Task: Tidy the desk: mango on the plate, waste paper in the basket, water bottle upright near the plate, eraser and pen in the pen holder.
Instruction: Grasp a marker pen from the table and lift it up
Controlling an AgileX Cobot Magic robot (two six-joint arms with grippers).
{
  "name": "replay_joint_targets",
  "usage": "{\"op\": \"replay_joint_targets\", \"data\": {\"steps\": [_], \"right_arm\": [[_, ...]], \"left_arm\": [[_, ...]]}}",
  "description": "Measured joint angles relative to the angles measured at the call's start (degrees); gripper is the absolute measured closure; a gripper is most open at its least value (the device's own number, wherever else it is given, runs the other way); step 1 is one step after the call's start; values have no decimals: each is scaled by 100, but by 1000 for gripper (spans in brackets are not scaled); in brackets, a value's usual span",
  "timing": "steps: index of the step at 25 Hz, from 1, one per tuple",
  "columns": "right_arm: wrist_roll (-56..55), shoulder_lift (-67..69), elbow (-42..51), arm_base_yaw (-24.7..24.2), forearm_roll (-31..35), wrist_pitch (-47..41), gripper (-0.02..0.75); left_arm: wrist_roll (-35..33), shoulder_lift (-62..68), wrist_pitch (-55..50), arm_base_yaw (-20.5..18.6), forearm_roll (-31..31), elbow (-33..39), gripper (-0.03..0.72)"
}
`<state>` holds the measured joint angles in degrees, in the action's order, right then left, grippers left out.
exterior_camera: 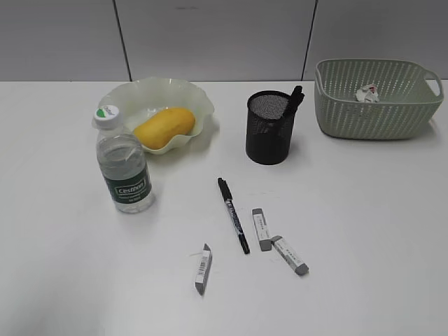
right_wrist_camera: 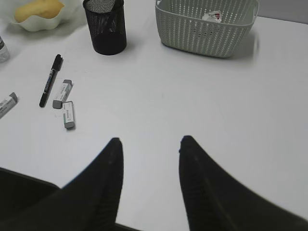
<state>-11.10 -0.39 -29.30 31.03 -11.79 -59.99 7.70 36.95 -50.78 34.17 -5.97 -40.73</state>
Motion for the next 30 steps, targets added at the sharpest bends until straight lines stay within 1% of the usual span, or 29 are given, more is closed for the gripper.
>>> {"op": "replay_joint_targets", "data": {"steps": [1,4,7,10,12,18,22,23,25,28,30], "right_arm": [[0,0,0,0,0,1,421],[0,-5,0,0,0,1,441],[0,-5,0,0,0,1,468],[0,-5,0,0,0,7,479],[0,-5,0,0,0,7,482],[0,-11,0,0,0,7,482],[0,39,-23,0,186,24,482],[0,136,-49,0,249,71,482],[0,586,-119,0,311,246,466],[0,1718,-153,0,427,853,390],[116,2713,-188,0,708,1473,326]], "left_arm": [[-28,-269,-212,0,166,29,105],[-56,-1170,-612,0,463,212,74],[-60,-1860,-865,0,498,586,74],[-60,-2365,-993,0,518,937,85],[-60,-2607,-993,0,510,968,98],[-60,-3004,-982,0,499,985,105],[-62,-3077,-982,-62,505,985,113],[-67,-3129,-982,-152,505,985,118],[-67,-3283,-982,-522,505,985,131],[-67,-3589,-974,-1200,500,985,143],[-67,-3721,-973,-1624,500,985,148]]}}
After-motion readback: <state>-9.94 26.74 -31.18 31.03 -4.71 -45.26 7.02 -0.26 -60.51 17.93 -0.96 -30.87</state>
